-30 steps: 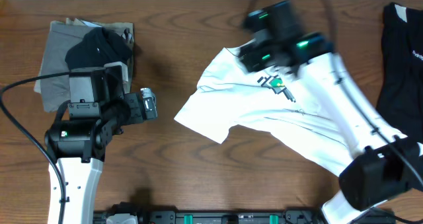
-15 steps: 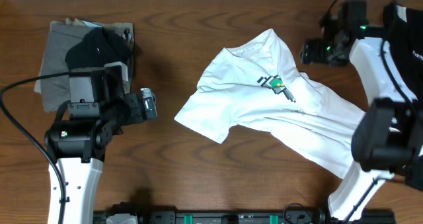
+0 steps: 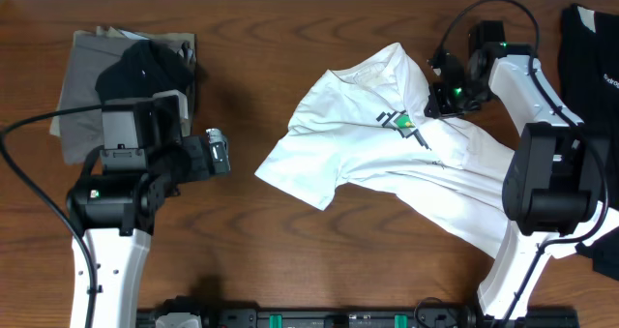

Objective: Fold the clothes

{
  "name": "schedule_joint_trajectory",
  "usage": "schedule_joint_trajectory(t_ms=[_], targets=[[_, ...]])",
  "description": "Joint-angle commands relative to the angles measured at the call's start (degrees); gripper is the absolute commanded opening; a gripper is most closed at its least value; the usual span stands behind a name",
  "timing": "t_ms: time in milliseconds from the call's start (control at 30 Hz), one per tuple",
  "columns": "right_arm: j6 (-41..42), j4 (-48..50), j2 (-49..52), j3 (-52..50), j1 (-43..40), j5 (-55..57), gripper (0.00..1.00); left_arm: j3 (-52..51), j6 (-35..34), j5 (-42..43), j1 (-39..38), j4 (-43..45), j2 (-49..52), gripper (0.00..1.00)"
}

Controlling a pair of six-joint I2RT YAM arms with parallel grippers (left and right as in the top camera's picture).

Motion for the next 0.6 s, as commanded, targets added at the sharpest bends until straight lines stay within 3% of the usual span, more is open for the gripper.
schedule_joint_trajectory(t_ms=[0, 100, 367, 467, 533, 567], targets=[[-2.38, 0.72, -0.9, 0.17, 0.2, -3.72, 0.01, 0.94, 1.18, -0.74, 0.35, -0.04, 1.38, 0.98], [-0.79, 4.7, -1.25, 0.24, 0.07, -3.58, 0.01, 0.96, 1.16, -0.72, 0.35, 0.04, 2.01, 0.98], [15.39, 30.49, -1.81, 0.66, -2.91, -1.99, 0.01, 0.96, 1.14, -0.7, 0.35, 0.0, 2.16, 0.98], [17.79, 36.5, -1.77, 0.66, -4.2, -0.28, 0.01, 0.96, 1.11, -0.7, 0.35, 0.0, 2.16, 0.98], [17.79, 37.9, -1.75, 0.66, -4.87, 2.27, 0.06, 0.96, 1.14, -0.7, 0.35, 0.02, 2.16, 0.98], [17.77, 37.97, -1.75, 0.66, -5.27, 3.8, 0.17, 0.96, 1.14, -0.7, 0.35, 0.02, 2.16, 0.98]])
